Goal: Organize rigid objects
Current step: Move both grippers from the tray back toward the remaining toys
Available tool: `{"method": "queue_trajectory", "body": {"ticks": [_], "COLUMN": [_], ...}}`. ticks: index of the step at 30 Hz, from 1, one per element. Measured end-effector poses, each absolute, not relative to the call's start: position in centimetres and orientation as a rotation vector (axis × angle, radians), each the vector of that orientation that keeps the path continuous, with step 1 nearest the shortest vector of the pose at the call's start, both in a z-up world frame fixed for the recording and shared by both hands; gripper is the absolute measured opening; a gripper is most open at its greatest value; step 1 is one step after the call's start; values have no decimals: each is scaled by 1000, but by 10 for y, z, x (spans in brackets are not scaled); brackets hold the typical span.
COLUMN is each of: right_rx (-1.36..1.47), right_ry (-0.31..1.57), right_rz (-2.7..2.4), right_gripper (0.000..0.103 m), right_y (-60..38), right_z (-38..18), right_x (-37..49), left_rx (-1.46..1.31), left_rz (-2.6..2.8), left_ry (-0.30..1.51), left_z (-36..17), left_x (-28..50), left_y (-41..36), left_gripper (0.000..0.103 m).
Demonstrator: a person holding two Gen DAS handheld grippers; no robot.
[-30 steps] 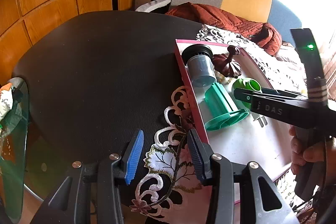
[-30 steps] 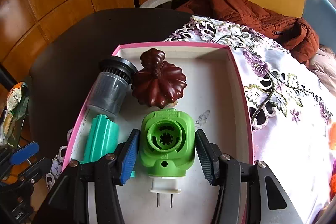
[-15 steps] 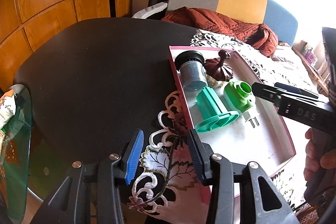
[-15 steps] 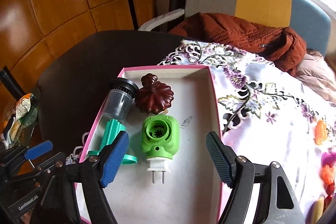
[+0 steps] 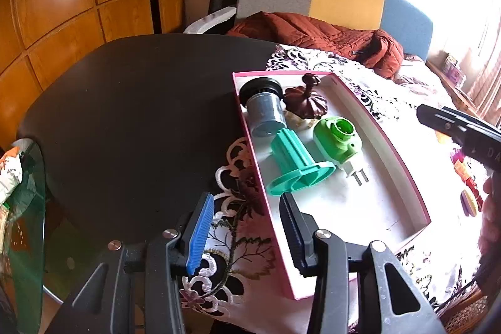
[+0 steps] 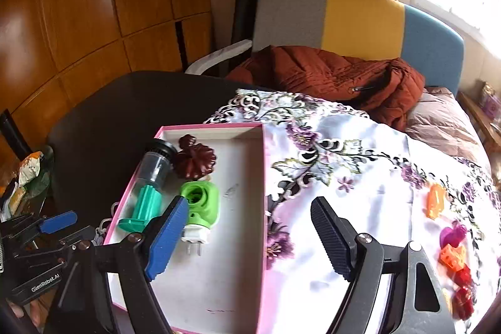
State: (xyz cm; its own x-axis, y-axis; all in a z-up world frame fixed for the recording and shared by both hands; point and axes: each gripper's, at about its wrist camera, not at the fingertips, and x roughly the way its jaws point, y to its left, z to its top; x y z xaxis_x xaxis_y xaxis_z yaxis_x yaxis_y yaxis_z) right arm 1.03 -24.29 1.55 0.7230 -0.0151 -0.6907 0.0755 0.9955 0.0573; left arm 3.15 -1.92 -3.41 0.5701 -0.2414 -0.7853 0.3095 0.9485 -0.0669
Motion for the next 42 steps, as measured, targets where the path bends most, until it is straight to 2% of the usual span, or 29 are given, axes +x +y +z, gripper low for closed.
{"method": "queue_trajectory", "body": {"ticks": [13,21,25,42], "right_rx": [143,376,596,792], "right_ry": [725,593,545,537], "right_rz": [-361,-845,-987,-952], "right_gripper": [82,83,84,87], "right_y": [-365,-494,-534,-547], "right_z": [25,20,5,-11], "right_x": [-50,-128,-165,-182], "left_rx": [143,161,207,333], "left_rz": [-408,-512,-598,-856], "left_ry": [881,880,839,905], "left_z": [-27,-20,-12,-14], "left_x": [23,20,13,14], "left_y": [-48,-80,-111,-292], "left_gripper": [44,44,44,44]}}
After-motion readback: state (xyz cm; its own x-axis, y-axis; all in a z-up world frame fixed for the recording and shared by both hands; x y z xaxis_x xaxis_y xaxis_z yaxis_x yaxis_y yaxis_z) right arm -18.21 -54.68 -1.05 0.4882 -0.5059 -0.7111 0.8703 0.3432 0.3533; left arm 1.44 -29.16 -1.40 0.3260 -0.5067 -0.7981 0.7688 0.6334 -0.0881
